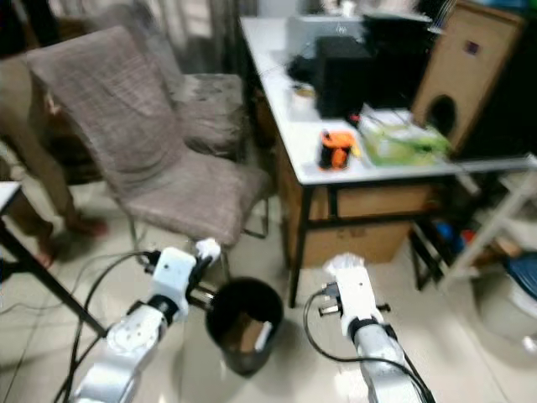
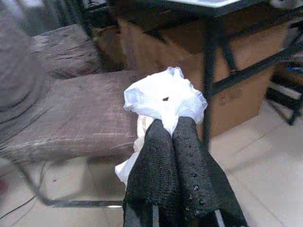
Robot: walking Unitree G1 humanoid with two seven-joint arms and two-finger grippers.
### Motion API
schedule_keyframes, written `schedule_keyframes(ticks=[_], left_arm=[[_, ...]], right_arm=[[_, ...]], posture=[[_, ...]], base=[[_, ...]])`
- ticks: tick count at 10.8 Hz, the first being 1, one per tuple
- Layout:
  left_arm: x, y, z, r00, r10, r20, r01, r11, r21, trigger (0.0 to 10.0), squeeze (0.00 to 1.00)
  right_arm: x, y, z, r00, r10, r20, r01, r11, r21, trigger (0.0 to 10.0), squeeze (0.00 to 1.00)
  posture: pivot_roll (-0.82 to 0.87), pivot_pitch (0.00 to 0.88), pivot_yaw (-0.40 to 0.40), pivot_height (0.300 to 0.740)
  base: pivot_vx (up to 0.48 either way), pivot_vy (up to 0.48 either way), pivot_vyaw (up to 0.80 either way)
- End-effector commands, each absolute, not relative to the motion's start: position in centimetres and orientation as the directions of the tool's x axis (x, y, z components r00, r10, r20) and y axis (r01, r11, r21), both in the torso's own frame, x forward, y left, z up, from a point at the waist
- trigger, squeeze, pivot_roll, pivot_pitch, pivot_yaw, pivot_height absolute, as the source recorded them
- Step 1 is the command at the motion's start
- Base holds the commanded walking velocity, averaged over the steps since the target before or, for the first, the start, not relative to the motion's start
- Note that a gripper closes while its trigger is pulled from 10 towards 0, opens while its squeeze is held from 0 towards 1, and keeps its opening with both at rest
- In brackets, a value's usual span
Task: Picking trash to rubbish bin
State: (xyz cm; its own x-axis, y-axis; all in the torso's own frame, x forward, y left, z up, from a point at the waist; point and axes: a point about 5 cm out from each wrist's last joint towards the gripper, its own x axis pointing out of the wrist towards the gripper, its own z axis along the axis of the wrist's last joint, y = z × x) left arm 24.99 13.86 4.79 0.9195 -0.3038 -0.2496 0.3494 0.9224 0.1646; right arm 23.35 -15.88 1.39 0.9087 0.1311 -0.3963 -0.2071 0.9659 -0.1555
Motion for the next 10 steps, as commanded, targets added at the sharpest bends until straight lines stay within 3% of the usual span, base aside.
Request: schedule_keyframes(ticks=[1,3,5,10], left_arm=[[25.1,14.6,4.7,0.922,-0.287,-0.26,0.339,0.923,0.182,10.0,0.0],[25.0,14.6,4.7,0.921,-0.289,-0.263,0.341,0.922,0.181,10.0,0.0],[24.9,14.7,4.7,0.919,-0.293,-0.266,0.346,0.92,0.182,10.0,0.0],[24.7,14.5,4.6,0.908,-0.315,-0.275,0.371,0.911,0.182,10.0,0.0]], right_arm=[[23.6,-14.7,1.8,0.907,0.18,-0.381,-0.25,0.958,-0.141,10.0,0.0],[23.6,-14.1,1.7,0.892,0.242,-0.383,-0.311,0.942,-0.128,10.0,0.0],[23.6,-13.8,1.6,0.882,0.253,-0.398,-0.327,0.936,-0.129,10.0,0.0],[22.2,-13.9,-0.3,0.836,0.249,-0.489,-0.35,0.928,-0.128,10.0,0.0]], posture=[[-0.11,0.0,-0.031,0.74],[-0.11,0.0,-0.027,0.74],[-0.11,0.0,-0.024,0.74],[-0.11,0.0,-0.013,0.74]], base=[[0.356,0.0,0.0],[0.358,0.0,0.0],[0.351,0.0,0.64],[0.355,0.0,0.0]])
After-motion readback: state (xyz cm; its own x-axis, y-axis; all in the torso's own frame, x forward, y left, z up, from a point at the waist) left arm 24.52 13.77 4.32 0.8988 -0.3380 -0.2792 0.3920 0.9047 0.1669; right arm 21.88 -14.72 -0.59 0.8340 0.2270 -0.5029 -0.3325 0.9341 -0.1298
